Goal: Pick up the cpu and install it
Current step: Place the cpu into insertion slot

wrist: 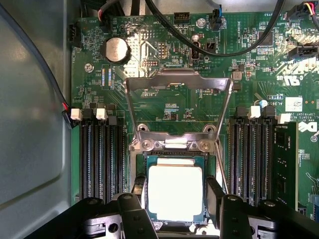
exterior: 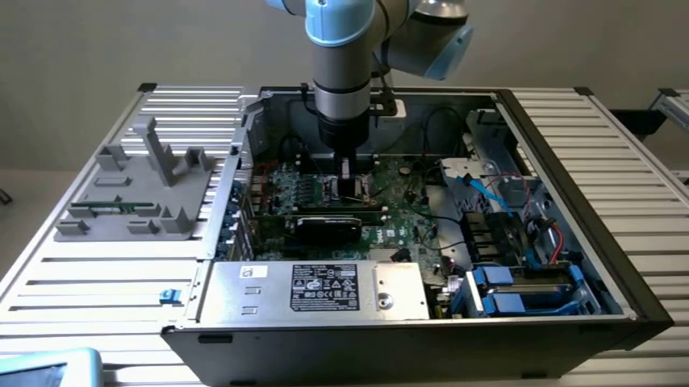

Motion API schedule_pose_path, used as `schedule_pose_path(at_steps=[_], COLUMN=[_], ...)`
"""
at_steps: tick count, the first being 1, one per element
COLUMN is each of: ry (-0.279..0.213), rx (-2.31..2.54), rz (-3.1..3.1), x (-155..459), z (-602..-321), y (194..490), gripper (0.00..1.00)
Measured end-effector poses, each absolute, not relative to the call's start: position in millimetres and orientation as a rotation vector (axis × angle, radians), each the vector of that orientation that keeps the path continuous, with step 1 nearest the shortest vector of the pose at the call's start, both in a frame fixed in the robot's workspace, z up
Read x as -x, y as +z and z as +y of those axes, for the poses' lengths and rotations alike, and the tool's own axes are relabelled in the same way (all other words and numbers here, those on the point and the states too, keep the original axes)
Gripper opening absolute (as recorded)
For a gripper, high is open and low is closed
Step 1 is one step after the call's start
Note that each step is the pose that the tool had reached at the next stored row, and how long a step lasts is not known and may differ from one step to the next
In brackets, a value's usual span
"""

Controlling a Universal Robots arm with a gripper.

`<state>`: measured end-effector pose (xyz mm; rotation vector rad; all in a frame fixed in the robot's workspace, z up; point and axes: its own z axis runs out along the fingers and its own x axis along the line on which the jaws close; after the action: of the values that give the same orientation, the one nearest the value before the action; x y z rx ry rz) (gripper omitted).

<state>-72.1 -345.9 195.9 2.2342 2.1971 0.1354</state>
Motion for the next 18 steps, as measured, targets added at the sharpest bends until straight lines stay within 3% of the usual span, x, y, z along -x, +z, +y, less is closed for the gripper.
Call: schedule_pose_path(at_steps=[18], ry=[0.136], rx=[-2.233], rz=[2.198], x=[72.0], z=[-346.2], y=[195.8], gripper=[0.56])
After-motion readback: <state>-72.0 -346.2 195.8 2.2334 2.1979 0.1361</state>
